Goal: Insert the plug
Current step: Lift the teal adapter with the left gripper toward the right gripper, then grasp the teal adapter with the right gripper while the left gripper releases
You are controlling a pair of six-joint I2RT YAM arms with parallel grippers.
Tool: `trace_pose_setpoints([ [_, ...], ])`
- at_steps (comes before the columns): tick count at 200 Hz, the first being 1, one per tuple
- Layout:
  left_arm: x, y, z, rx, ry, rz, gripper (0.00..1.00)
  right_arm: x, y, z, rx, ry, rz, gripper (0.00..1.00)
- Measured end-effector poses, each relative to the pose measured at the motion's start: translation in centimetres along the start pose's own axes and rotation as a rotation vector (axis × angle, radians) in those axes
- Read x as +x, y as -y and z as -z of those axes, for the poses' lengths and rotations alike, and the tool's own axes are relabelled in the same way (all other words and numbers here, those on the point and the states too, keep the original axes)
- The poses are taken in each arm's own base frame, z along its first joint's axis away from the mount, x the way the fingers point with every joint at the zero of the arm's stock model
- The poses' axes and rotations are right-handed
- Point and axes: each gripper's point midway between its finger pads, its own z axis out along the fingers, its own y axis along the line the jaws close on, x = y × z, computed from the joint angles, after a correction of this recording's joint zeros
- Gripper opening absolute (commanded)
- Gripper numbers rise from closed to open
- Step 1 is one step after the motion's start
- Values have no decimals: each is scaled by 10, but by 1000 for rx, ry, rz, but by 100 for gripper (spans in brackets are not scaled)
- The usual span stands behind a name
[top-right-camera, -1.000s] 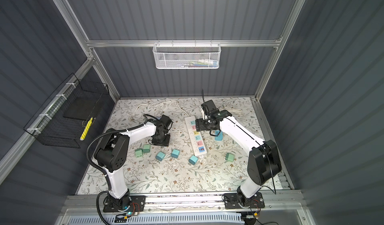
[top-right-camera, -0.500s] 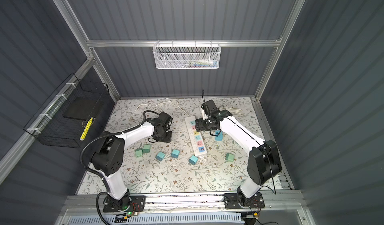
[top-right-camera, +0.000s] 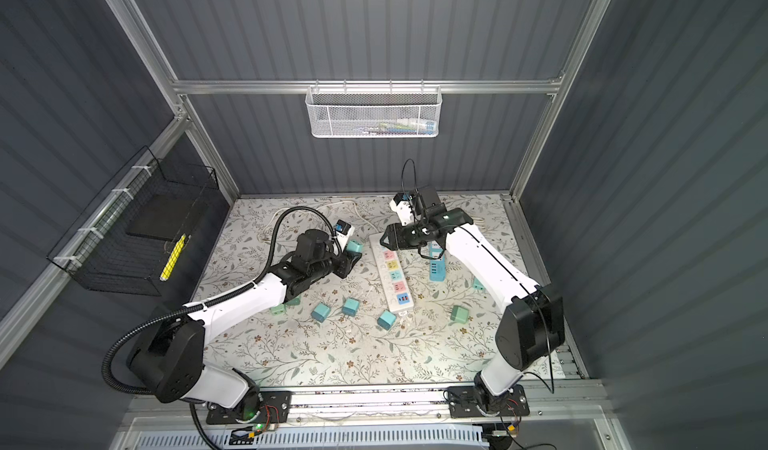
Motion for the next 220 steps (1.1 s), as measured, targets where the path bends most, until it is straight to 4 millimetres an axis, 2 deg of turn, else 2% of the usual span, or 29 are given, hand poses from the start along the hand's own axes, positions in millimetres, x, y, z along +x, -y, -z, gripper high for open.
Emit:
trace_pose_setpoints([
  [34,-18,11,1,48,74,-51,24,-9,-22,0,-113,-7,15,56],
  [101,-22,31,1,117,96,-101,23,-6,-29,-33,-179,-92,3,54],
  [144,-22,35,1,127,95,-114,23,-3,-32,-48,-180,-137,6,47],
  [176,-21,35,1,129,93,-119,25,3,-31,-53,-177,-159,10,35],
  [200,-18,36,1,135,81,-116,30,5,-31,-55,-171,-167,31,26],
  [220,-17,36,1,138,78,-115,50,6,-30,-55,-165,-170,45,22],
])
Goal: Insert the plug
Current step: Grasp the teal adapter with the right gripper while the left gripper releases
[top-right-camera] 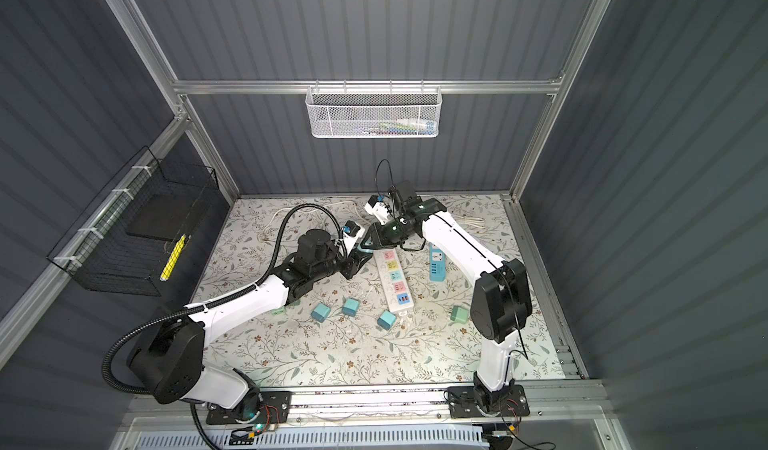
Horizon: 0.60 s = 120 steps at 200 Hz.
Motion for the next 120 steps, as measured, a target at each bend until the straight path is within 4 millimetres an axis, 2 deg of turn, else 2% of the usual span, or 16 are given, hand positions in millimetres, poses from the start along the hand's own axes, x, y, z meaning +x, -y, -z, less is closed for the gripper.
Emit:
trace_pose_setpoints([
  [15,1,-2,0,-14,-5,1,61,-1,2,-1,19,4,-4,20],
  [42,4,-17,4,-105,-33,17,77,-8,15,-1,91,46,-2,19],
  [55,0,-27,12,-171,-28,30,84,-11,25,-2,139,77,3,19],
  [74,-18,-43,34,-284,35,55,100,-15,41,-3,216,125,18,18],
  [97,-31,-67,61,-424,105,109,100,-23,64,-6,315,188,44,18],
  [120,-20,-95,69,-532,93,192,100,-28,85,-8,406,234,79,18],
])
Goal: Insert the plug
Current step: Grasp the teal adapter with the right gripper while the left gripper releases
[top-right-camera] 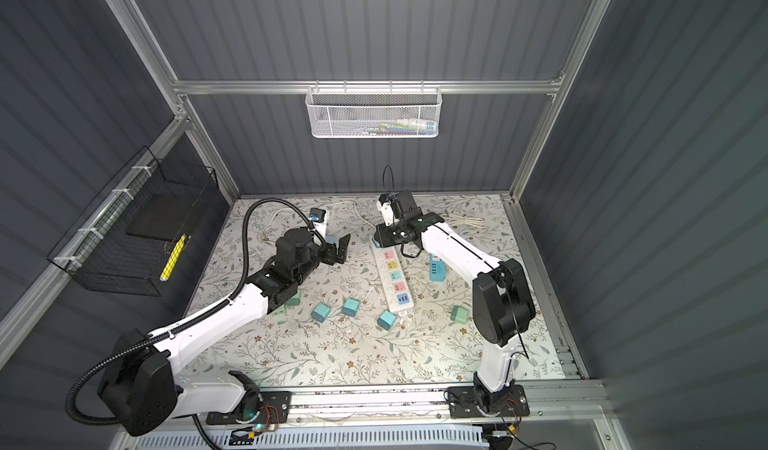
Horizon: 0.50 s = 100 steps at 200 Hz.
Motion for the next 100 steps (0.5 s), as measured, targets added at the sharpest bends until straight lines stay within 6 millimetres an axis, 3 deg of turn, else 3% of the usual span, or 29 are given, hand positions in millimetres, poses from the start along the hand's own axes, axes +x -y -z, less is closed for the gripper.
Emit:
trace_pose_setpoints([
  [18,14,-15,-9,-54,-47,30,100,-9,12,-8,59,43,31,18],
  [38,26,-17,-14,-69,-89,41,100,-10,26,-26,101,54,46,18],
  [83,27,-16,-15,-69,-97,54,100,17,53,-69,155,-20,21,17],
  [100,27,-16,-15,-69,-97,54,100,12,55,-70,160,1,17,17],
])
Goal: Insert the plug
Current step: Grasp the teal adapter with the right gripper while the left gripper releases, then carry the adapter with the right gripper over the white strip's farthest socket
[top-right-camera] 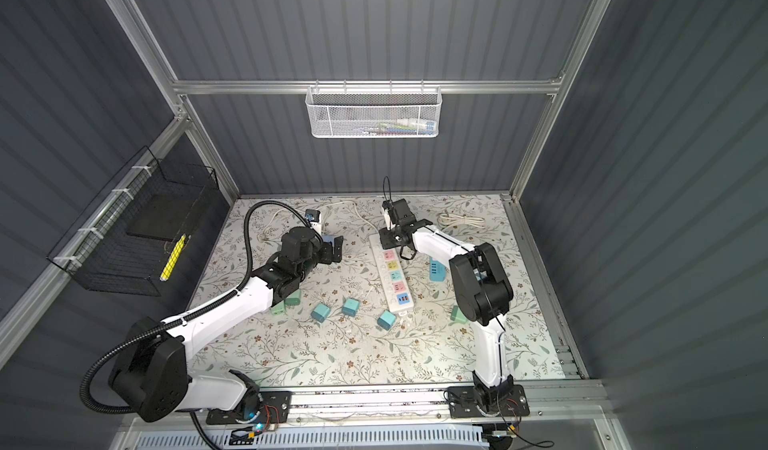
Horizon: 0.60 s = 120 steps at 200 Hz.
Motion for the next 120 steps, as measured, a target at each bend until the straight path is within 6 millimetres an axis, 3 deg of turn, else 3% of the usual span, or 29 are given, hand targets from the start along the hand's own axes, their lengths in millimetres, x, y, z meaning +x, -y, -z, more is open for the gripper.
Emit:
trace_pose_setpoints([
  [62,0,1,0,3,0,0,100,-4,1,0,6,19,-17,17],
  [120,0,1,0,3,0,0,100,6,0,1,-9,14,-31,17],
])
